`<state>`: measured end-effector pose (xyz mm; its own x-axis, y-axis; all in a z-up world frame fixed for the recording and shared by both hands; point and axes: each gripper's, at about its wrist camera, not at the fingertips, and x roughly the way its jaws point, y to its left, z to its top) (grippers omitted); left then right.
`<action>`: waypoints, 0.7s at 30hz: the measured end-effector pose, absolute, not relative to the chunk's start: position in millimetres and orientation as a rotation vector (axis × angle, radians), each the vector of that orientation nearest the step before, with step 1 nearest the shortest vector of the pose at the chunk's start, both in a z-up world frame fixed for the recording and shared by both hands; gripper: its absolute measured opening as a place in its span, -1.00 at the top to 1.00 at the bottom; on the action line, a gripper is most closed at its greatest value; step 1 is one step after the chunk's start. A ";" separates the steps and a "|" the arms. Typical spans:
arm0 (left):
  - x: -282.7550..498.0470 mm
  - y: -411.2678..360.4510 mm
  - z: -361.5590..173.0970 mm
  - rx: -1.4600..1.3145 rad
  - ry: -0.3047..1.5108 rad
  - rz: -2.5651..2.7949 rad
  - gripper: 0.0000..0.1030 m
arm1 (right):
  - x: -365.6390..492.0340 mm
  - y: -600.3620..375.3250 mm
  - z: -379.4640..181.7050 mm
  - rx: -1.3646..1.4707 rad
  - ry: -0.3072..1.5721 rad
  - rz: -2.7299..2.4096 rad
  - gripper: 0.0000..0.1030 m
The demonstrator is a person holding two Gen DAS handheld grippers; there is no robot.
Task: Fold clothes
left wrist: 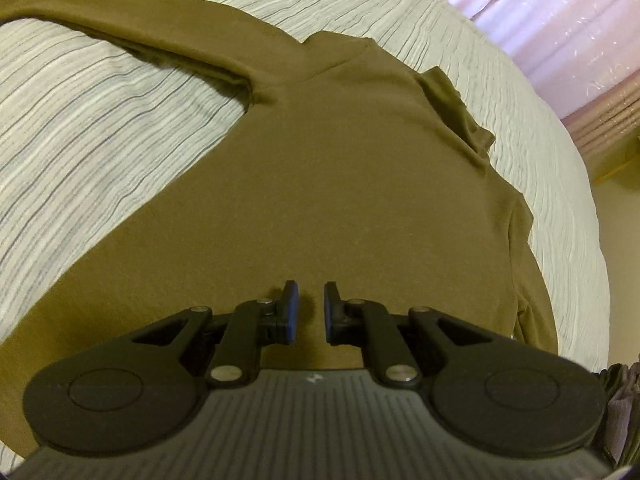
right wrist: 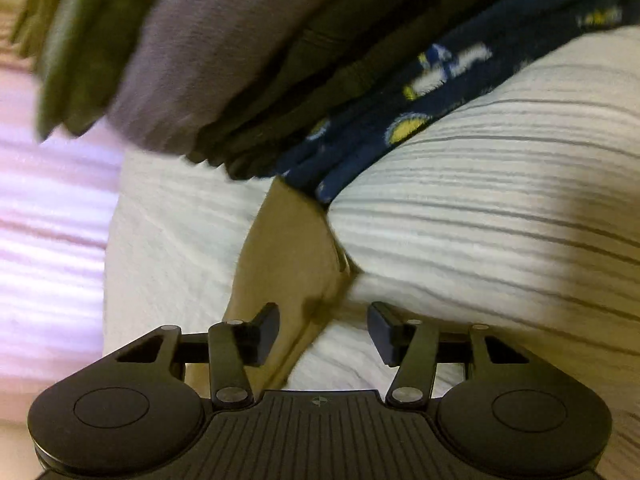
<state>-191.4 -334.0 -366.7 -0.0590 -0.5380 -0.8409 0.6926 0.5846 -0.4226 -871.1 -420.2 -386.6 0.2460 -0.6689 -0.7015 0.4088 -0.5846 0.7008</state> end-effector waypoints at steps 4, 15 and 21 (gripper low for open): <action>-191.1 -336.0 -366.4 0.145 1.279 -1.019 0.84 | -867.7 -428.8 -391.2 1.651 -0.275 -1.518 0.96; -167.1 -323.4 -373.2 0.155 1.315 -1.036 0.84 | -850.2 -408.1 -375.3 1.456 -0.034 -1.706 0.96; -144.9 -309.8 -375.9 0.202 1.298 -1.069 0.82 | -829.6 -406.9 -351.2 1.393 0.082 -1.834 0.20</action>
